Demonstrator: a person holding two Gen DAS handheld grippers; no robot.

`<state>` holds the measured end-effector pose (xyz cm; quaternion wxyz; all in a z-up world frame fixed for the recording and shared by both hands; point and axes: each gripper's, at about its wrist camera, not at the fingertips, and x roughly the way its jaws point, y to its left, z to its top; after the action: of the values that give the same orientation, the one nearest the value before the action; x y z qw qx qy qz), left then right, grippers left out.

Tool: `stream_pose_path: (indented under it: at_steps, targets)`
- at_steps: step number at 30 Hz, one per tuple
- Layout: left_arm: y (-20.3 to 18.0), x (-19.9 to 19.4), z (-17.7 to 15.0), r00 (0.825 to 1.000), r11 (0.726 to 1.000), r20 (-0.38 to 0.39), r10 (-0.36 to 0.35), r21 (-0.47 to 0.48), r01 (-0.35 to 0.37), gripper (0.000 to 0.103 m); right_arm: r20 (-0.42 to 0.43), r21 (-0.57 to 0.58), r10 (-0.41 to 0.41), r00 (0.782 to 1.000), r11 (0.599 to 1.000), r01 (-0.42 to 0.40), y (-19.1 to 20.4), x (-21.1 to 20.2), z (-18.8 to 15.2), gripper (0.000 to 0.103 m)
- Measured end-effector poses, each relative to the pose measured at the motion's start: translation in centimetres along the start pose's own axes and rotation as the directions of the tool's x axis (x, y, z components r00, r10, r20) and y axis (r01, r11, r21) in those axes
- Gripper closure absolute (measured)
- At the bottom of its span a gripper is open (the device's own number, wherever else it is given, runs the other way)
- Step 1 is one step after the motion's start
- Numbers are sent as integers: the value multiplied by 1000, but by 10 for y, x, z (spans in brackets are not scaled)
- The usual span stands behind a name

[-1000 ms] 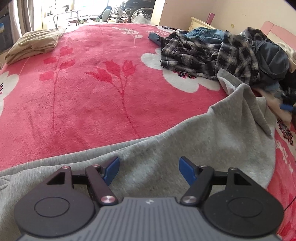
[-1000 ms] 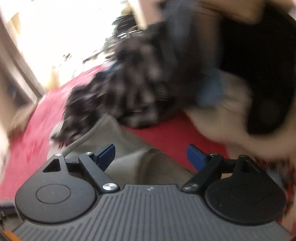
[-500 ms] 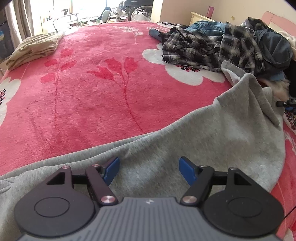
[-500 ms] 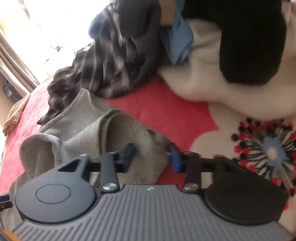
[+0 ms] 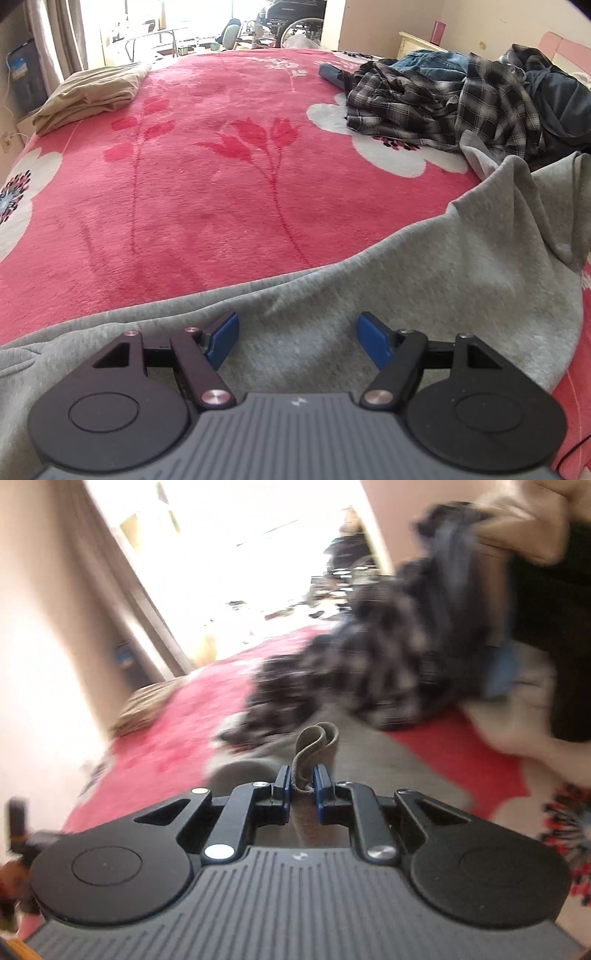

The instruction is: Fold clothes

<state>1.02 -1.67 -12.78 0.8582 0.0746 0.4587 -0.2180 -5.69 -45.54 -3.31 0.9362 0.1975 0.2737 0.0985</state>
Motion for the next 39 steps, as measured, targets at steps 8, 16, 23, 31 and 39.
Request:
stream_pose_path:
  at_steps: [8, 16, 23, 31, 39]
  targets:
    - [10, -3, -1, 1000, 999, 6, 20, -27, -20, 31, -218, -79, 400, 890, 902, -425, 109, 21, -38, 93]
    - [9, 1, -4, 1000, 999, -2, 30, -13, -30, 31, -489, 106, 766, 417, 527, -843, 220, 32, -85, 87]
    - [10, 3, -4, 1000, 1000, 3, 25, -17, -25, 31, -382, 153, 689, 616, 704, -693, 153, 32, -59, 60]
    - [10, 5, -4, 1000, 1000, 0, 22, -12, -22, 30, -91, 521, -144, 985, 836, 171, -78, 1, -47, 47]
    - [6, 7, -3, 999, 999, -10, 39, 11, -39, 30, -100, 604, -233, 967, 759, 245, -122, 38, -59, 100]
